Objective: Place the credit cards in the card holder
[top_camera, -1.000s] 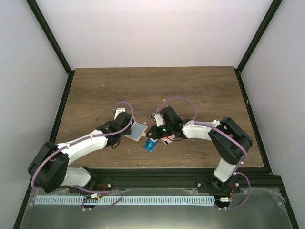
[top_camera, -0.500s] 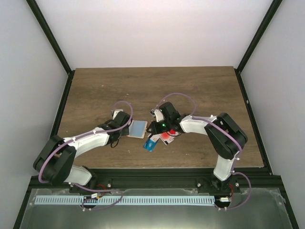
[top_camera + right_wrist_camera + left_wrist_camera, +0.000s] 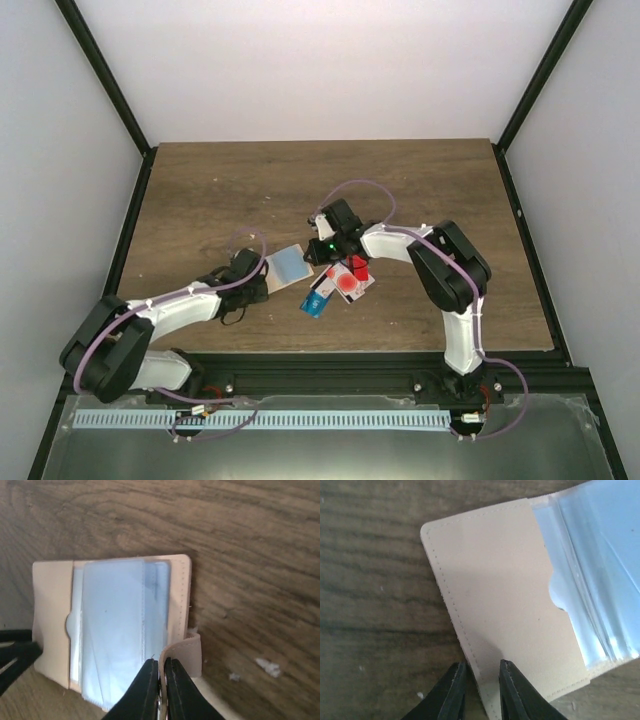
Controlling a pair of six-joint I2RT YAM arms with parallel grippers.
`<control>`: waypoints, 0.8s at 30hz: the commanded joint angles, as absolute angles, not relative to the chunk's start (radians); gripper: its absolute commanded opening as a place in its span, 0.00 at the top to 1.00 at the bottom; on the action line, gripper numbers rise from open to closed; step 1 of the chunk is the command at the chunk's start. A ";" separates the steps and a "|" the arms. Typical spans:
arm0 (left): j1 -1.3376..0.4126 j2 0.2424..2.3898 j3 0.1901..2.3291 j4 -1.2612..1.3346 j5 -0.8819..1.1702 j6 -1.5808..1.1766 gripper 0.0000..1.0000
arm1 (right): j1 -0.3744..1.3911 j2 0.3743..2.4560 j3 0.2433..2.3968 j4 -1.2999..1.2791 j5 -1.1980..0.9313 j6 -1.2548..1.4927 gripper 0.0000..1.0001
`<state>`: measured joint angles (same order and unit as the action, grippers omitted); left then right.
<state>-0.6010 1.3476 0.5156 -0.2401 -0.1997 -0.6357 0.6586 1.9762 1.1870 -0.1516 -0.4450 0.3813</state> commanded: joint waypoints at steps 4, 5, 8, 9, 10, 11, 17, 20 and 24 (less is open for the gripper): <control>-0.601 1.258 0.498 -0.272 -0.125 -0.692 0.66 | 0.647 2.044 1.301 -0.239 -0.382 0.344 0.86; -0.601 1.251 0.511 -0.281 -0.136 -0.686 0.63 | 0.647 2.040 1.304 -0.240 -0.383 0.344 0.83; -0.601 1.235 0.554 -0.307 -0.155 -0.665 0.59 | 0.647 2.018 1.312 -0.253 -0.380 0.338 0.77; -0.601 1.231 0.568 -0.313 -0.158 -0.658 0.58 | 0.647 2.005 1.314 -0.259 -0.376 0.335 0.73; -0.601 1.228 0.583 -0.315 -0.158 -0.650 0.57 | 0.647 1.993 1.314 -0.266 -0.368 0.332 0.69; -0.601 1.227 0.600 -0.320 -0.158 -0.642 0.56 | 0.647 1.979 1.312 -0.271 -0.360 0.332 0.67; -0.601 1.229 0.659 -0.349 -0.139 -0.599 0.55 | 0.647 1.878 1.277 -0.302 -0.309 0.326 0.51; -0.604 1.203 0.666 -0.351 -0.107 -0.577 0.54 | 0.647 1.812 1.225 -0.303 -0.273 0.338 0.43; -0.616 1.156 0.655 -0.314 -0.028 -0.528 0.53 | 0.647 1.707 1.121 -0.296 -0.214 0.367 0.35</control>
